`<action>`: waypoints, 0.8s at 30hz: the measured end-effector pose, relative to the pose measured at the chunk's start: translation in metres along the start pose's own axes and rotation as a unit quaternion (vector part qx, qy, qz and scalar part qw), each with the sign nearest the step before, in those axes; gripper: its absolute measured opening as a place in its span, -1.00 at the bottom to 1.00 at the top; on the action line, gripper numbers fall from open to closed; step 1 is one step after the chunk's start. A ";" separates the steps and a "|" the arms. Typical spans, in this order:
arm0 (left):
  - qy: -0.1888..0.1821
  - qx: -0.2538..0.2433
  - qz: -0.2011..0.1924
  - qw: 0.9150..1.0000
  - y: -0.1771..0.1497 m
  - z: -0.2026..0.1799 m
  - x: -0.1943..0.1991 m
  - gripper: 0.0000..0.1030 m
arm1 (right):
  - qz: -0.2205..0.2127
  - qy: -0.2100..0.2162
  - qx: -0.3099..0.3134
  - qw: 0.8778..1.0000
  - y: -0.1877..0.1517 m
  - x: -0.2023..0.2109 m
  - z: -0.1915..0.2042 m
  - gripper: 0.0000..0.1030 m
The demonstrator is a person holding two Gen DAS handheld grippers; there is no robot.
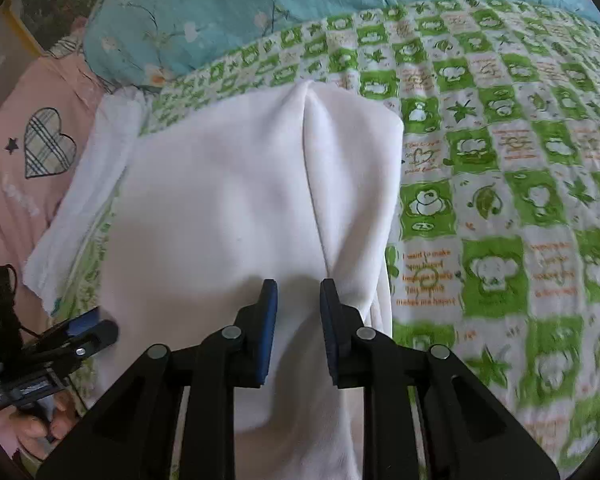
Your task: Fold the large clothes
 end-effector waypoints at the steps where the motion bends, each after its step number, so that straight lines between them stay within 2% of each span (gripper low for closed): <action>1: 0.003 -0.003 0.001 1.000 -0.002 -0.001 0.003 0.38 | -0.002 0.002 0.000 1.000 -0.002 0.005 0.001 -0.55; 3: 0.011 -0.009 0.002 1.000 -0.006 -0.003 0.008 0.38 | -0.002 0.014 0.001 1.000 -0.011 0.017 -0.003 -0.54; 6: 0.022 -0.018 0.000 1.000 -0.014 -0.007 0.021 0.37 | -0.001 0.021 0.011 1.000 -0.027 0.038 -0.002 -0.32; 10: 0.027 -0.023 0.007 0.999 -0.038 -0.012 0.037 0.36 | 0.002 0.027 0.025 0.999 -0.052 0.060 -0.001 -0.30; 13: 0.018 -0.023 0.010 1.000 -0.063 -0.017 0.046 0.49 | 0.006 0.025 0.031 0.999 -0.071 0.073 -0.005 -0.28; 16: 0.014 -0.027 0.020 0.999 -0.078 -0.021 0.050 0.50 | 0.007 0.017 0.034 0.999 -0.087 0.081 -0.013 -0.26; 18: 0.008 -0.028 0.018 0.999 -0.075 -0.020 0.049 0.50 | 0.007 0.017 0.033 0.999 -0.088 0.082 -0.016 -0.23; 21: -0.010 -0.015 0.002 1.000 -0.050 -0.014 0.046 0.50 | -0.007 0.013 0.027 1.000 -0.072 0.078 -0.017 -0.17; 24: -0.014 -0.007 -0.012 1.000 -0.021 -0.007 0.038 0.50 | -0.024 0.020 0.018 0.999 -0.043 0.070 -0.011 0.05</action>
Point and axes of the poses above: each gripper's, at about its wrist camera, not at the fingertips, and x roughly against the way its jaws point, z to its left, y to its top, the point moved 3 cm from there along -x, roughly the way its jaws point, and after that the axes turned 15 degrees about -x, right-handed, at the moved point
